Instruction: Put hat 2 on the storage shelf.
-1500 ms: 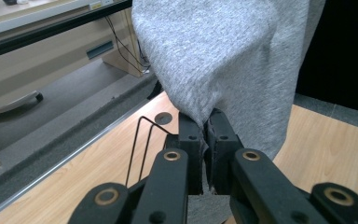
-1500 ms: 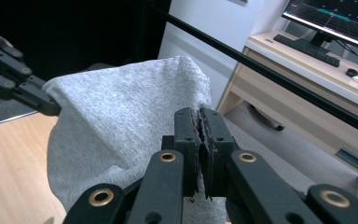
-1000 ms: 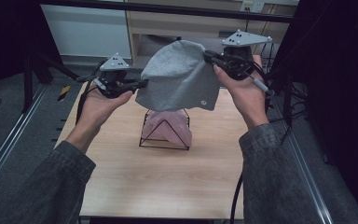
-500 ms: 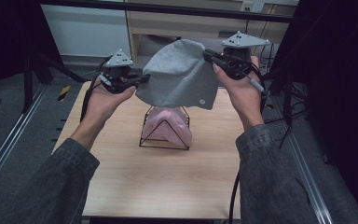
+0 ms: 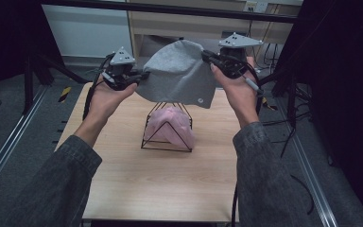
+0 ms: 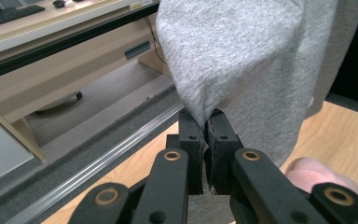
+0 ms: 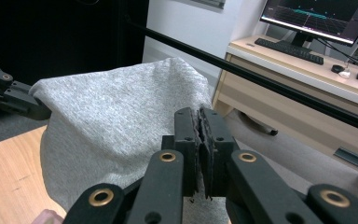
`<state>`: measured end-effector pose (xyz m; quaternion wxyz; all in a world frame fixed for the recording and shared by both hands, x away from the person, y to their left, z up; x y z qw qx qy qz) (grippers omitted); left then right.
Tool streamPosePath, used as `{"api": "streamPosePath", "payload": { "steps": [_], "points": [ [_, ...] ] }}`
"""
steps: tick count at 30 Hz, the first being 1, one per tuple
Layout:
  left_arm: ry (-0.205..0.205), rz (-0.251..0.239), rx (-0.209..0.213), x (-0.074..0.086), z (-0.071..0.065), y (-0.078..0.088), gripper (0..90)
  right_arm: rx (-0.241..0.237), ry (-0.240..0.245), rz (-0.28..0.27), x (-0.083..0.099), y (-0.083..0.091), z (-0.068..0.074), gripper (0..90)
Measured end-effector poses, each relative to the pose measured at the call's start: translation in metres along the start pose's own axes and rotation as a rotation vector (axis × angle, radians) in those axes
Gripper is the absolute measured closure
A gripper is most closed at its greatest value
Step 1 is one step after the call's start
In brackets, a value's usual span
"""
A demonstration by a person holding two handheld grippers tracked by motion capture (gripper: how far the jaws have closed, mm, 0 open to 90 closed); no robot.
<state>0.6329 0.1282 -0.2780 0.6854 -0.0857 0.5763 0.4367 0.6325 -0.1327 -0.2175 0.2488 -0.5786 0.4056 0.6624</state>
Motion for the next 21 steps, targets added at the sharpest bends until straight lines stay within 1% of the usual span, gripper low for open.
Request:
{"api": "streamPosePath", "payload": {
  "steps": [1, 2, 6, 7, 8, 9, 10, 13, 15, 21],
  "points": [
    [-0.002, 0.003, 0.000, 0.002, 0.001, -0.001, 86.3, -0.001, -0.003, 0.002, 0.001, -0.003, 0.000, 86.5],
    [0.005, 0.000, -0.002, 0.003, 0.001, -0.003, 86.2, -0.007, 0.000, 0.004, 0.004, -0.007, 0.001, 86.5],
    [0.005, 0.008, -0.007, 0.010, 0.003, -0.007, 86.2, -0.012, -0.008, 0.014, 0.010, -0.013, 0.001, 86.5],
    [0.000, 0.015, -0.005, 0.012, 0.003, -0.007, 86.2, -0.012, -0.008, 0.014, 0.010, -0.013, 0.001, 86.5],
    [0.005, 0.018, -0.006, 0.015, 0.004, -0.008, 86.2, -0.017, -0.012, 0.015, 0.013, -0.016, 0.001, 86.5],
    [0.005, 0.018, -0.006, 0.015, 0.004, -0.008, 86.2, -0.017, -0.012, 0.015, 0.013, -0.016, 0.001, 86.5],
    [0.017, 0.014, -0.007, 0.017, 0.004, -0.008, 86.2, -0.019, -0.013, 0.019, 0.015, -0.017, 0.001, 86.5],
    [0.022, 0.022, -0.003, 0.023, 0.004, -0.009, 86.2, -0.026, -0.017, 0.025, 0.021, -0.020, 0.002, 86.5],
    [0.015, 0.030, -0.001, 0.026, 0.003, -0.009, 86.2, -0.028, -0.018, 0.027, 0.022, -0.020, 0.002, 86.5],
    [0.017, 0.040, 0.003, 0.033, 0.001, -0.013, 86.1, -0.036, -0.023, 0.036, 0.027, -0.023, 0.003, 86.5]
  ]
}}
Point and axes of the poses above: each handheld gripper's, and its own axes: y roughly backward along the jaws, x roughly out of its underside, z roughly to its left, the point moved 5 cm from there along -y, roughly forward along the jaws, and after that the axes turned 11 degrees about -y, right-handed, at the moved point
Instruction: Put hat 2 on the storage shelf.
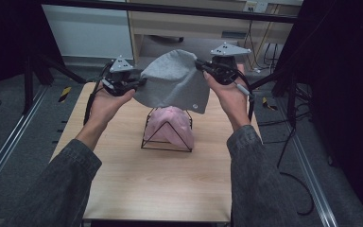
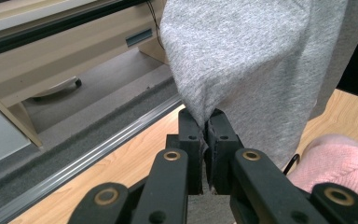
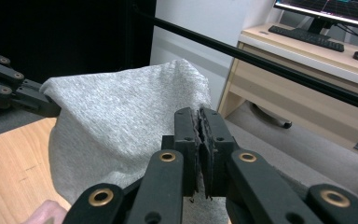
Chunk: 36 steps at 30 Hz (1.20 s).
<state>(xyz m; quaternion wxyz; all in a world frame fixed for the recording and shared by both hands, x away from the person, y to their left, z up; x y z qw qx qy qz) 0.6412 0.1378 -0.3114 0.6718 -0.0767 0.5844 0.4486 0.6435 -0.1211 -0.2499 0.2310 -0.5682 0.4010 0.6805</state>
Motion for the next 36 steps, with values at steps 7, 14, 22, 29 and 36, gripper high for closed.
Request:
{"api": "streamPosePath", "payload": {
  "steps": [7, 14, 22, 29, 36],
  "points": [
    [0.011, 0.012, 0.007, 0.010, -0.002, -0.003, 86.1, -0.005, 0.001, 0.014, 0.009, -0.005, 0.000, 86.5],
    [0.017, 0.021, 0.013, 0.017, -0.004, -0.005, 86.1, -0.014, 0.000, 0.020, 0.012, -0.007, 0.004, 86.5],
    [0.022, 0.031, 0.014, 0.022, -0.006, -0.007, 86.0, -0.017, 0.008, 0.031, 0.017, -0.009, 0.007, 86.5],
    [0.040, 0.038, 0.014, 0.033, -0.009, -0.011, 86.0, -0.026, -0.007, 0.037, 0.028, -0.010, 0.005, 86.5],
    [0.050, 0.044, 0.021, 0.043, -0.011, -0.015, 86.0, -0.027, -0.007, 0.048, 0.037, -0.013, 0.005, 86.5]
  ]
}}
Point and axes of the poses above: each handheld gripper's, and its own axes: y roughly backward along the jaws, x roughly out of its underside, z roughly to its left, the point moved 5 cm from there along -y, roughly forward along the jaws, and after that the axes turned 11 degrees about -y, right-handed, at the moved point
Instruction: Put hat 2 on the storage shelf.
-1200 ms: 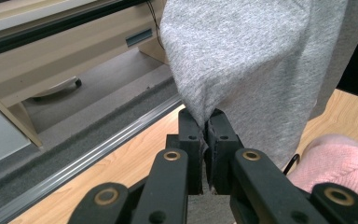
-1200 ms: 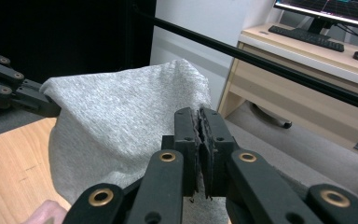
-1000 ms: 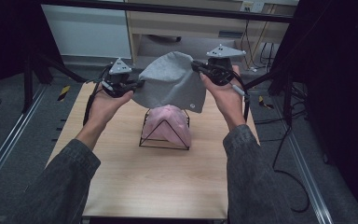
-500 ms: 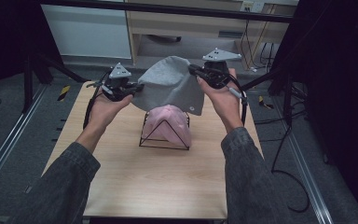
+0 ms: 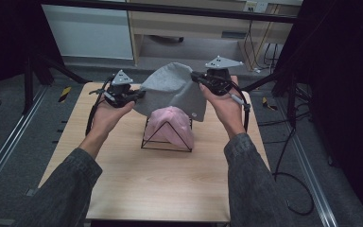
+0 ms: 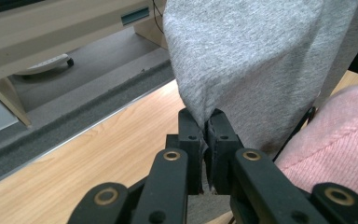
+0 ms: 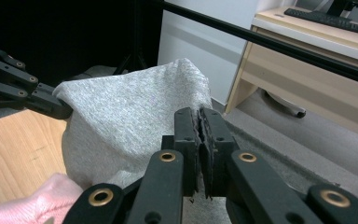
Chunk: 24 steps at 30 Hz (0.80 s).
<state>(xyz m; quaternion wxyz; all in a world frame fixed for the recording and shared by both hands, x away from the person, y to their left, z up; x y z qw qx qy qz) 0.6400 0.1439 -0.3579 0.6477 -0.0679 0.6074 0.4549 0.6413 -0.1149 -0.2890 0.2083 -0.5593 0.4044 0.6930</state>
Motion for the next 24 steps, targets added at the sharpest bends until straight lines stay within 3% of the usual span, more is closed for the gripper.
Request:
{"api": "streamPosePath", "payload": {
  "steps": [18, 24],
  "points": [
    [0.031, 0.017, 0.009, 0.027, -0.008, -0.007, 86.0, -0.013, 0.006, 0.039, 0.024, -0.007, 0.005, 86.5],
    [0.027, 0.043, 0.014, 0.041, -0.013, -0.013, 86.0, -0.012, -0.002, 0.062, 0.037, -0.010, 0.004, 86.5]
  ]
}}
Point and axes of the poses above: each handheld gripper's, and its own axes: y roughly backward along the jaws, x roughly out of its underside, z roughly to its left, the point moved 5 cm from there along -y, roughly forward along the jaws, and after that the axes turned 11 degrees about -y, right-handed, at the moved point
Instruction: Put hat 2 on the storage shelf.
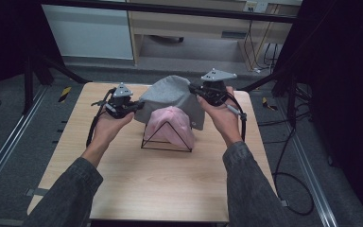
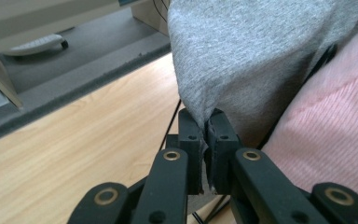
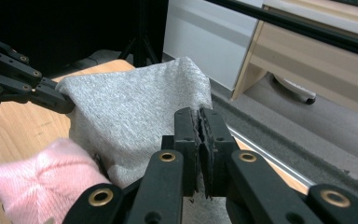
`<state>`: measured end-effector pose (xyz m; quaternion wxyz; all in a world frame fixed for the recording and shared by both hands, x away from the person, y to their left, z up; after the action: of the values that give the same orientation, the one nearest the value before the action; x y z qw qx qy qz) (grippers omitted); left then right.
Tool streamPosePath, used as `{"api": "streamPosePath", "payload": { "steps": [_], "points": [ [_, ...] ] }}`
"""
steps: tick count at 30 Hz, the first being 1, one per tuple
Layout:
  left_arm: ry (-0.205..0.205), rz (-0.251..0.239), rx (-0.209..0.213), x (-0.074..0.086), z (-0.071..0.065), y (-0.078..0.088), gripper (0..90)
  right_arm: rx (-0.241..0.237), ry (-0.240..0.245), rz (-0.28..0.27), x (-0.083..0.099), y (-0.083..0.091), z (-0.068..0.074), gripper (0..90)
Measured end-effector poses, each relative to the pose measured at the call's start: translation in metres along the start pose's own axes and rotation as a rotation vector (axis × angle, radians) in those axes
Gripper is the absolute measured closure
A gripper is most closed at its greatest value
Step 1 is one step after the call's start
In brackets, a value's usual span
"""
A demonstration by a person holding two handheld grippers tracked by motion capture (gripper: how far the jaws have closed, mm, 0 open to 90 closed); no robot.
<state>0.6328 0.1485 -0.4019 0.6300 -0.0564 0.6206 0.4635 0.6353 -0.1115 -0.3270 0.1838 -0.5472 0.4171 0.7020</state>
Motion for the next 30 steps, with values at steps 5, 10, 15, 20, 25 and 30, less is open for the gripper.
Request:
{"api": "streamPosePath", "payload": {
  "steps": [5, 10, 15, 20, 25, 30],
  "points": [
    [0.006, 0.016, 0.009, 0.011, -0.004, -0.006, 86.0, -0.002, -0.007, 0.014, 0.010, -0.006, -0.001, 86.4],
    [0.017, 0.031, 0.012, 0.021, -0.005, -0.011, 86.0, -0.001, -0.012, 0.029, 0.020, -0.011, -0.002, 86.4],
    [0.034, 0.049, 0.016, 0.032, -0.004, -0.014, 86.0, -0.002, -0.026, 0.053, 0.029, -0.017, -0.003, 86.3],
    [0.038, 0.068, 0.025, 0.039, -0.007, -0.017, 85.8, -0.001, -0.033, 0.062, 0.035, -0.020, -0.003, 86.2],
    [0.035, 0.096, 0.039, 0.042, -0.010, -0.022, 85.5, 0.005, -0.043, 0.079, 0.043, -0.022, -0.005, 86.2],
    [0.050, 0.120, 0.042, 0.047, -0.012, -0.026, 85.3, 0.006, -0.052, 0.097, 0.047, -0.023, -0.006, 85.8]
  ]
}}
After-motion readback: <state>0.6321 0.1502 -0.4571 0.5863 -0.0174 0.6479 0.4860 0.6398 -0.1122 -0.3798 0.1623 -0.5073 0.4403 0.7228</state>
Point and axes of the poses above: each handheld gripper's, and its own axes: y roughly backward along the jaws, x roughly out of its underside, z roughly to its left, the point moved 5 cm from there along -y, roughly forward along the jaws, and after that the axes turned 11 degrees about -y, right-handed, at the moved point
